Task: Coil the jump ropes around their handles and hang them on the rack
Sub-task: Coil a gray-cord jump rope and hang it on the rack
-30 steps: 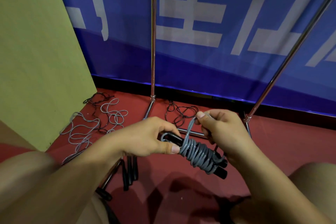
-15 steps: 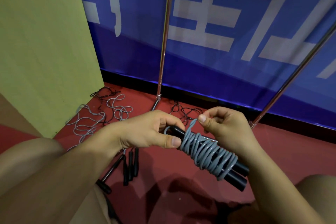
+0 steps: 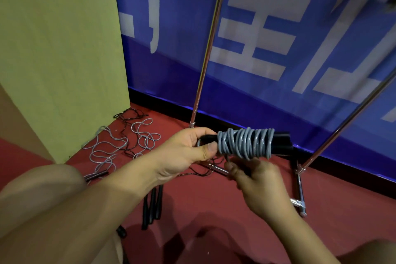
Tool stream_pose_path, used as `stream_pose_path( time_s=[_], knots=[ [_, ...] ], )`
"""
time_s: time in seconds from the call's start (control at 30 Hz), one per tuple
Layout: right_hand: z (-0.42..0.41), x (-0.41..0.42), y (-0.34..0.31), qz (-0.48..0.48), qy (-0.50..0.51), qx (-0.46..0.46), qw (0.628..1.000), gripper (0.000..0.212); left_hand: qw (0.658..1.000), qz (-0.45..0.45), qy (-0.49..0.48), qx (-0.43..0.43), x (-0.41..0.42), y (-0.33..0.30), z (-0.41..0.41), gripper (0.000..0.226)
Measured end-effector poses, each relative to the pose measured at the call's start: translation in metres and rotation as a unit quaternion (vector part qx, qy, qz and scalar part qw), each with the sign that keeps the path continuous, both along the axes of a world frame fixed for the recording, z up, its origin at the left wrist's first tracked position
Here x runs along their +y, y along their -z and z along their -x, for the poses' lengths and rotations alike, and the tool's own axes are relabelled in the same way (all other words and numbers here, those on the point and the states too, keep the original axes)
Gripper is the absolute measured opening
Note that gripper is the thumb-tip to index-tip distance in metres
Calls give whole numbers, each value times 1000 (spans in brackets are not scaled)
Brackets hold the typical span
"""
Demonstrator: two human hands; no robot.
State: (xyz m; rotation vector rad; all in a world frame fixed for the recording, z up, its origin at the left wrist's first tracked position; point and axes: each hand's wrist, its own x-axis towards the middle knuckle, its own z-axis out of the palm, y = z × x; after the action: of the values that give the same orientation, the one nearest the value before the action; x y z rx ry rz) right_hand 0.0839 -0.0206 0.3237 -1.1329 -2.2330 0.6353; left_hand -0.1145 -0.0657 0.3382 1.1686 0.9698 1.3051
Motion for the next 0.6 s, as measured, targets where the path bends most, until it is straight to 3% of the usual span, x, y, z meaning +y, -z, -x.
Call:
stream_pose_path(
  time_s=[0.17,0.43,0.6],
  knots=[
    [9,-12,7,-19,-37,-49,998,6,997,22,-57,38,2,4,-4,5],
    [10,-24,6,-51,-92,-54,993,14,956,16,-161,243,6,15,-4,17],
    [8,-28,7,-56,-85,-60,993,30,944,7,-163,285,9,15,-1,25]
  ],
)
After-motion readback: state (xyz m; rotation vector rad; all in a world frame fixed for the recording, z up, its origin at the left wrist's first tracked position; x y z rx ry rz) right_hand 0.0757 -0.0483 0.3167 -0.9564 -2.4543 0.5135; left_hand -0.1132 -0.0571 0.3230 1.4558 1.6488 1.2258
